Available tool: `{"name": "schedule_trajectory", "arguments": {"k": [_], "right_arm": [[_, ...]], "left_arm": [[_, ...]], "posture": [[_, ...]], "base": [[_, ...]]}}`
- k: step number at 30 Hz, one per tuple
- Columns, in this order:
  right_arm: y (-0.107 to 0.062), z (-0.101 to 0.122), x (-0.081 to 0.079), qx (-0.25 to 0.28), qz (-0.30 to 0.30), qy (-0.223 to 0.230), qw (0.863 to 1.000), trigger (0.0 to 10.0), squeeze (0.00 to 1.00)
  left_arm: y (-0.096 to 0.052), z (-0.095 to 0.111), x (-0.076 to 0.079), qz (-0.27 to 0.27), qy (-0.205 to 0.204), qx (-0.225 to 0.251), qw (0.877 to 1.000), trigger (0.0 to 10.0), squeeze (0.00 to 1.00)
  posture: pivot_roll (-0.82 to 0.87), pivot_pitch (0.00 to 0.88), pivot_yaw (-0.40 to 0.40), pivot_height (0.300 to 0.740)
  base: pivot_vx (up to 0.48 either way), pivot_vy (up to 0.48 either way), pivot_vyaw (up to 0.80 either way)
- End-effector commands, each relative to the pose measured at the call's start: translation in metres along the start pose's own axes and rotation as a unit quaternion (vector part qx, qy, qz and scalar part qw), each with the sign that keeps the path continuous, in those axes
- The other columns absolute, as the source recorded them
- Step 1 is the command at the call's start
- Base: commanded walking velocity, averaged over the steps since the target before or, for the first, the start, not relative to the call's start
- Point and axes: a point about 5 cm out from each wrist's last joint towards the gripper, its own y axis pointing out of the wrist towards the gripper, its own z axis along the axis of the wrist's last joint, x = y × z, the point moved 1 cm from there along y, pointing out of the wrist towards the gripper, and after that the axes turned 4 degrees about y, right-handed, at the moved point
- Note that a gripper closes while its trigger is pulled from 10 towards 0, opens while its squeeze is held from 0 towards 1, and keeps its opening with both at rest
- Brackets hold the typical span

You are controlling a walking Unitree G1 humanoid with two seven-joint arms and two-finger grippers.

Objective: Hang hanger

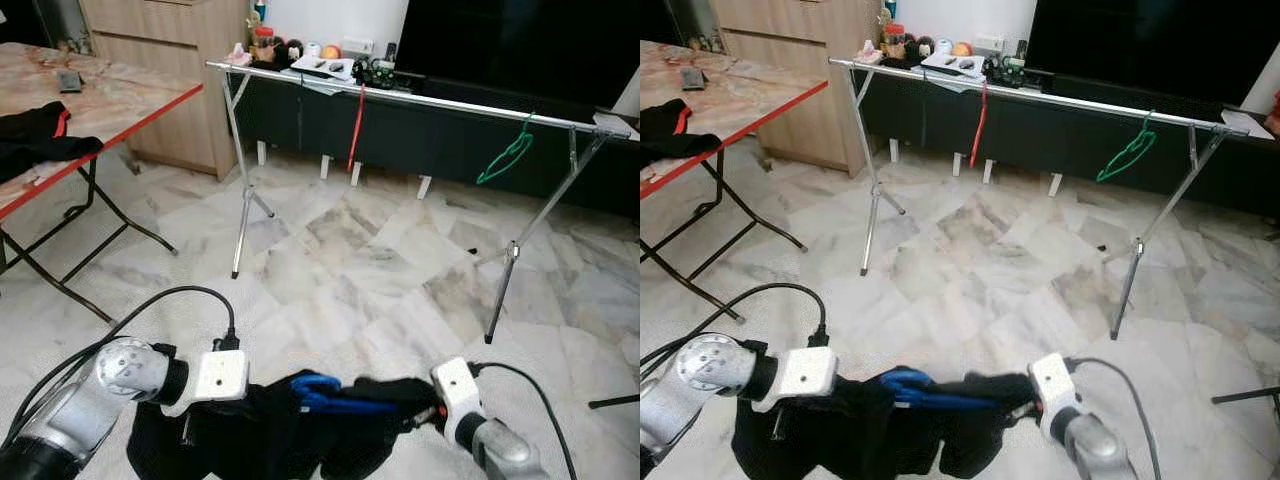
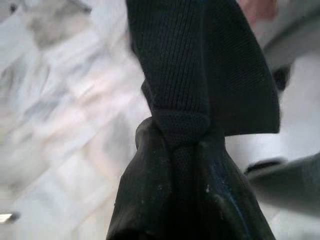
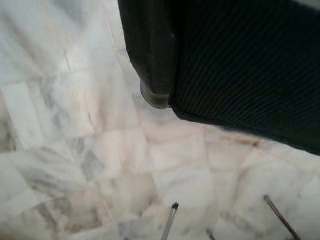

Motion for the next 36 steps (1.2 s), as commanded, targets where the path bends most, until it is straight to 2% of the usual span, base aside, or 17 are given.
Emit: {"name": "schedule_trajectory", "arguments": {"k": [1,5,9,13,17,20,23,27,28,29,30,32,34,36], "right_arm": [[-0.003,-0.002,0.006,-0.012,-0.016,-0.006,1.000,0.0,0.00],[0.004,-0.005,-0.006,-0.022,-0.004,-0.011,1.000,0.0,0.00],[0.010,-0.010,-0.019,-0.045,-0.002,-0.018,0.999,0.0,0.00],[0.013,-0.027,-0.034,-0.094,-0.001,-0.037,0.995,0.0,0.00],[0.014,-0.046,-0.053,-0.139,0.002,-0.066,0.988,0.0,0.00],[0.017,-0.050,-0.065,-0.142,-0.003,-0.055,0.988,0.0,0.00],[0.022,-0.050,-0.076,-0.143,-0.008,-0.059,0.988,0.0,0.00],[0.025,-0.048,-0.084,-0.141,-0.013,-0.059,0.988,0.0,0.00],[0.026,-0.047,-0.086,-0.140,-0.015,-0.060,0.988,0.0,0.00],[0.029,-0.044,-0.091,-0.136,-0.019,-0.060,0.989,0.0,0.00],[0.029,-0.044,-0.091,-0.136,-0.019,-0.060,0.989,0.0,0.00],[0.033,-0.040,-0.099,-0.128,-0.020,-0.054,0.990,0.0,0.00],[0.036,-0.038,-0.107,-0.126,-0.015,-0.050,0.991,0.0,0.00],[0.036,-0.038,-0.107,-0.125,-0.016,-0.049,0.991,0.0,0.00]], "left_arm": [[0.001,-0.001,-0.005,0.012,0.022,-0.013,1.000,10.0,0.00],[-0.001,0.001,-0.006,0.018,0.031,-0.005,0.999,10.0,0.00],[-0.006,-0.003,-0.003,-0.002,0.039,-0.009,0.999,10.0,0.00],[-0.013,0.011,0.007,-0.038,0.012,0.062,0.997,10.0,0.00],[-0.014,0.016,0.012,-0.064,0.036,0.065,0.995,10.0,0.00],[-0.014,0.017,0.014,-0.080,0.050,0.053,0.994,10.0,0.00],[-0.012,0.016,0.021,-0.119,0.076,0.028,0.990,10.0,0.00],[-0.010,0.012,0.023,-0.134,0.093,0.009,0.987,10.0,0.00],[-0.010,0.010,0.024,-0.139,0.101,-0.003,0.985,10.0,0.00],[-0.008,0.003,0.026,-0.151,0.124,-0.037,0.980,10.0,0.00],[-0.008,0.003,0.026,-0.151,0.124,-0.037,0.980,10.0,0.00],[-0.002,-0.011,0.024,-0.140,0.147,-0.092,0.975,10.0,0.00],[0.003,-0.015,0.020,-0.107,0.141,-0.100,0.979,10.0,0.00],[0.005,-0.014,0.018,-0.092,0.143,-0.095,0.981,10.0,0.00]], "posture": [[0.08,0.055,-0.100,0.740],[0.08,0.059,-0.098,0.740],[0.08,0.064,-0.097,0.740],[0.09,0.072,-0.099,0.740],[0.09,0.075,-0.102,0.740],[0.09,0.077,-0.105,0.740],[0.09,0.075,-0.105,0.740],[0.08,0.074,-0.105,0.740],[0.08,0.074,-0.105,0.740],[0.09,0.073,-0.103,0.740],[0.09,0.073,-0.103,0.740],[0.08,0.072,-0.101,0.740],[0.08,0.072,-0.100,0.740],[0.08,0.072,-0.101,0.740]], "base": [[0.000,0.000,0.00],[0.000,0.000,0.00],[0.000,0.000,0.00],[0.000,0.000,0.00],[0.000,0.000,0.00],[0.000,0.000,0.00],[0.000,0.000,0.00],[0.000,0.000,0.00],[0.000,0.000,0.00],[0.000,0.000,0.00],[0.000,0.000,0.00],[0.000,0.000,0.00],[0.000,0.000,0.00],[0.000,0.000,0.00]]}}
